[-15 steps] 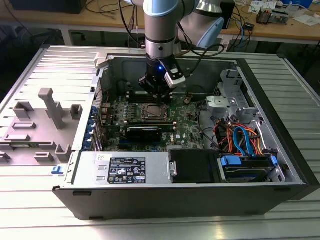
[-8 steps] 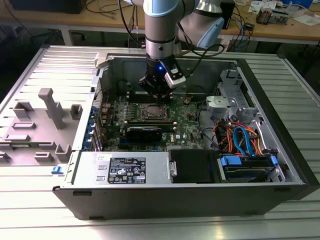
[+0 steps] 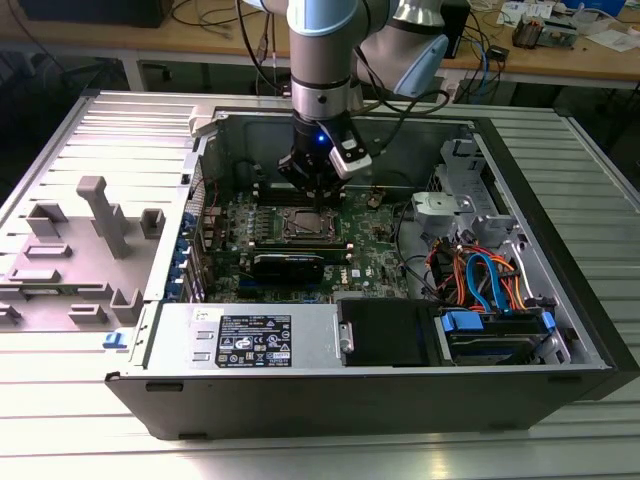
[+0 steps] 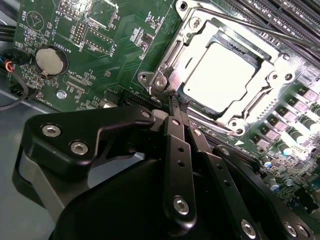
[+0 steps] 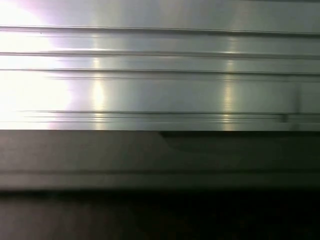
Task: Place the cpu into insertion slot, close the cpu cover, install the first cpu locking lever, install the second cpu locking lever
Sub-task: 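Install the first cpu locking lever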
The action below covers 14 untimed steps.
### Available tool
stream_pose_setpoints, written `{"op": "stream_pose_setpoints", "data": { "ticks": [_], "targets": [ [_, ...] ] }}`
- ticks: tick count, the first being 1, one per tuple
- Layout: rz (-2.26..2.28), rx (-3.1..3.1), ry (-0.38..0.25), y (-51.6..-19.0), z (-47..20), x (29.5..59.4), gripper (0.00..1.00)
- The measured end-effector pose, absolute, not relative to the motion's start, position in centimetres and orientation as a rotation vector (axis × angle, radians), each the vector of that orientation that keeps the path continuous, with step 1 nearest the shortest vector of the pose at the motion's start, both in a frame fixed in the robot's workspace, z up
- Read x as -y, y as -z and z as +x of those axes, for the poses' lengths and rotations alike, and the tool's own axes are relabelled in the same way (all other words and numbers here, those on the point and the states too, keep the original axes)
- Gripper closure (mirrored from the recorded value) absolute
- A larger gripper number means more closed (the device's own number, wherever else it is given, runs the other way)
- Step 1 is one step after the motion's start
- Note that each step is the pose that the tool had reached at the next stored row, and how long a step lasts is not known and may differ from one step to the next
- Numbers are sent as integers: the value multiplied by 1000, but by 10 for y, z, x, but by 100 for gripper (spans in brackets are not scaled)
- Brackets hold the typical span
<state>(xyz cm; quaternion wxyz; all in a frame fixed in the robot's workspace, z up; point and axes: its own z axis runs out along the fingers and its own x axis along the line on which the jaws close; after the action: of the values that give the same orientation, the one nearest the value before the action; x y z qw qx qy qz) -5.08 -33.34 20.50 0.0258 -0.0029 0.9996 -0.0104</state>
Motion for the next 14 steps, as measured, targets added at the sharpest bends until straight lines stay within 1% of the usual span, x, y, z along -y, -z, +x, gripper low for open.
{"op": "stream_pose_setpoints", "data": {
  "ticks": [9, 14],
  "targets": [
    [-9, -3090, 31, -203, -51, 334, 89],
    [-8, -3090, 18, -202, -51, 334, 89]
  ]
}}
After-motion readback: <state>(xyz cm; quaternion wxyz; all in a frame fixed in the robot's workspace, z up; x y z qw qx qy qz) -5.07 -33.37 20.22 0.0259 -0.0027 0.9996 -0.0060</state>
